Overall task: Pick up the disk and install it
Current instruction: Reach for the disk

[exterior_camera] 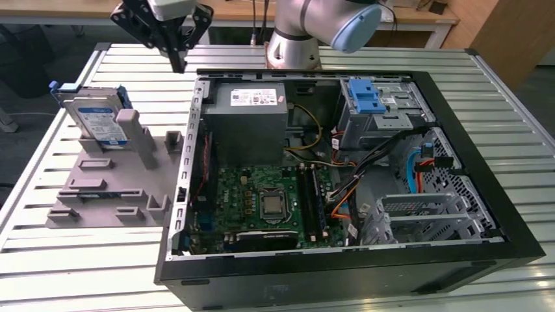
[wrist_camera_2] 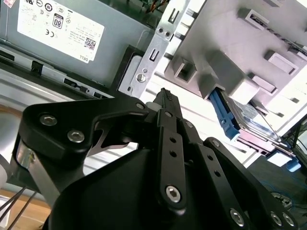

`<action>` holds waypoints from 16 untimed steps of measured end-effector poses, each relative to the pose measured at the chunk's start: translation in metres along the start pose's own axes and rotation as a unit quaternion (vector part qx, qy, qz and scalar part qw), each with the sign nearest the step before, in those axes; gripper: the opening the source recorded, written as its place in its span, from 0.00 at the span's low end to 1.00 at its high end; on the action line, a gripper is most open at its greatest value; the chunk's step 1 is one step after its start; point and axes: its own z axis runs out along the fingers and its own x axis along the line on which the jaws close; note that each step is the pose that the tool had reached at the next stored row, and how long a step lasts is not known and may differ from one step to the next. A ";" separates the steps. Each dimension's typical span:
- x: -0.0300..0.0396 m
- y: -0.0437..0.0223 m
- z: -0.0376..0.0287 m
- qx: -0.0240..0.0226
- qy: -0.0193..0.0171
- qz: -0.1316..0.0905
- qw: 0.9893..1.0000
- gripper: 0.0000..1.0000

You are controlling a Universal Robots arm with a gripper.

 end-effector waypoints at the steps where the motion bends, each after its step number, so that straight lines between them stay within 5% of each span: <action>1: 0.0009 0.0008 0.0001 0.000 0.000 0.000 1.000 0.11; 16: 0.0158 0.0119 0.0008 0.000 0.000 0.000 1.000 0.11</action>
